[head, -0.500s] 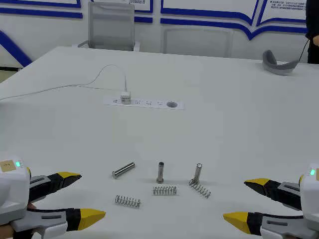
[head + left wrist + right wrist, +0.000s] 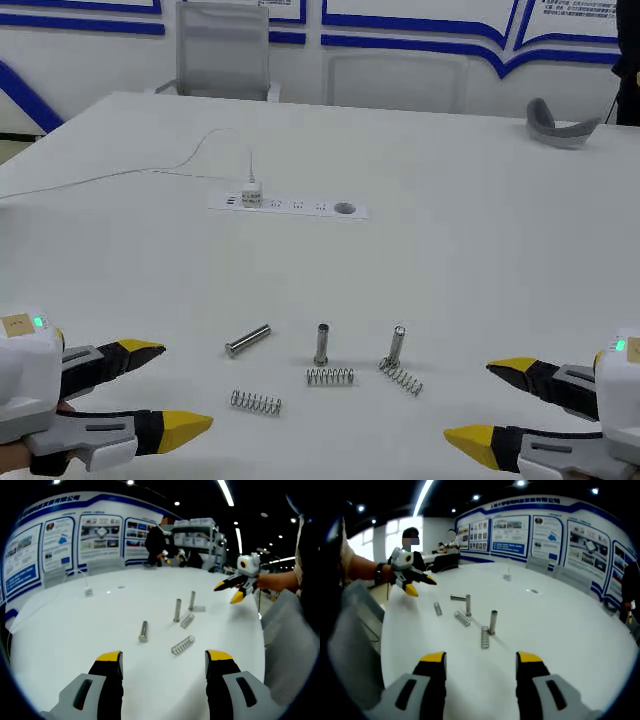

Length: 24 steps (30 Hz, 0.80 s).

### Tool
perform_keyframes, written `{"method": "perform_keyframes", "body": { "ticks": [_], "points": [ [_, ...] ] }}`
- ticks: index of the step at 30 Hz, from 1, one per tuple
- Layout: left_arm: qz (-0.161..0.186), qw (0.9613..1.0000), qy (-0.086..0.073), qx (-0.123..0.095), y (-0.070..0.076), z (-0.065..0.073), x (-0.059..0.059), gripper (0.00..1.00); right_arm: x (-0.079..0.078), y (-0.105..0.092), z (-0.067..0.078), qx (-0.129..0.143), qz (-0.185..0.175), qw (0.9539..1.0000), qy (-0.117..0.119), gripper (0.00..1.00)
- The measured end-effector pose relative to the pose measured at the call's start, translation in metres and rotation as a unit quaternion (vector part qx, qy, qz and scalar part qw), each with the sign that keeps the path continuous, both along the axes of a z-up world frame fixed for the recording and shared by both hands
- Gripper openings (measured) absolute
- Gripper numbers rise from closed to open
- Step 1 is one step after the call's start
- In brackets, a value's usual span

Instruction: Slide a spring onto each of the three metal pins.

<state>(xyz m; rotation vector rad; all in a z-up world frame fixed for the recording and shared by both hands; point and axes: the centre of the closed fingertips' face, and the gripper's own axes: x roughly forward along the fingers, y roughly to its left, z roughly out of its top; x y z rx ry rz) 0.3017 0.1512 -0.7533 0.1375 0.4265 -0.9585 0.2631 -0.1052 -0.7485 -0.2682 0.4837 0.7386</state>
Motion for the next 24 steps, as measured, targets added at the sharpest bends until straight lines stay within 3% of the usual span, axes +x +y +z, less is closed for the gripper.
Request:
{"method": "perform_keyframes", "body": {
  "ticks": [12,24],
  "points": [
    [-0.002,0.9999,-0.007,0.009,-0.003,0.007,0.012,0.63,-0.001,0.001,0.000,-0.005,0.001,1.0000,0.001,0.57],
    [-0.011,0.9995,-0.015,0.027,-0.014,0.017,0.037,0.54,-0.002,0.002,-0.001,-0.009,0.002,1.0000,0.001,0.57]
  ]
}}
